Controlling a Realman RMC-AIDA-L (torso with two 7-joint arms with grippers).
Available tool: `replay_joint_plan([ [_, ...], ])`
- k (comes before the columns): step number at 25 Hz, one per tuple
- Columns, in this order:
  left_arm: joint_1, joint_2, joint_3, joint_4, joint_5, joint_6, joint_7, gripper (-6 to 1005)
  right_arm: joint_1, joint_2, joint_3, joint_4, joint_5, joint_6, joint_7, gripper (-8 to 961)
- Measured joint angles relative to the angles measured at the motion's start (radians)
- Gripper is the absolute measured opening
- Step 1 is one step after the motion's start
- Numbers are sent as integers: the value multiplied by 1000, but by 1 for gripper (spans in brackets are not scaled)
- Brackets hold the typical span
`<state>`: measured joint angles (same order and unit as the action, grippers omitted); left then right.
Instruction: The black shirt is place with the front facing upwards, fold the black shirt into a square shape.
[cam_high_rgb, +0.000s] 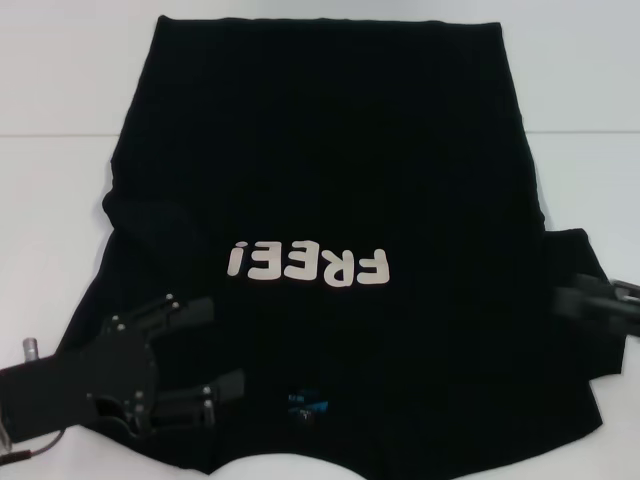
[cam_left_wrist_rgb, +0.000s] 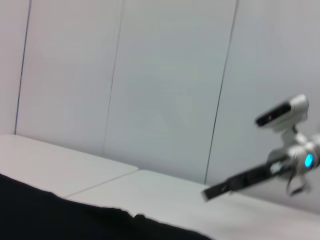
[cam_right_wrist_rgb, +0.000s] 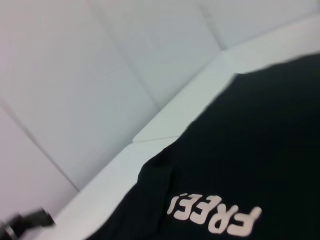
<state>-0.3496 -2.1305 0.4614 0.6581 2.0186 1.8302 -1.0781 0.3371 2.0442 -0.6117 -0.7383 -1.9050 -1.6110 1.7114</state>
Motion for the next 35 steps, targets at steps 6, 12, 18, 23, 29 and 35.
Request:
replay_joint_plan([
  [6, 4, -3, 9, 2, 3, -26, 19, 863, -76, -54, 137, -190, -96, -98, 425, 790],
  [12, 0, -4, 10, 0, 3, -40, 19, 944, -7, -98, 277, -223, -428, -91, 633, 790],
  [18, 9, -11, 9, -1, 3, -46, 28, 944, 52, -108, 291, -203, -557, -50, 708, 791],
  [23, 9, -13, 8, -13, 3, -60, 28, 944, 150, -114, 275, -195, -666, -47, 769, 790],
  [29, 5, -7, 8, -27, 3, -89, 27, 943, 217, -110, 233, -181, -728, -13, 808, 790],
  [35, -6, -6, 11, -28, 3, -100, 24, 943, 248, -114, 195, -120, -730, 29, 816, 791],
])
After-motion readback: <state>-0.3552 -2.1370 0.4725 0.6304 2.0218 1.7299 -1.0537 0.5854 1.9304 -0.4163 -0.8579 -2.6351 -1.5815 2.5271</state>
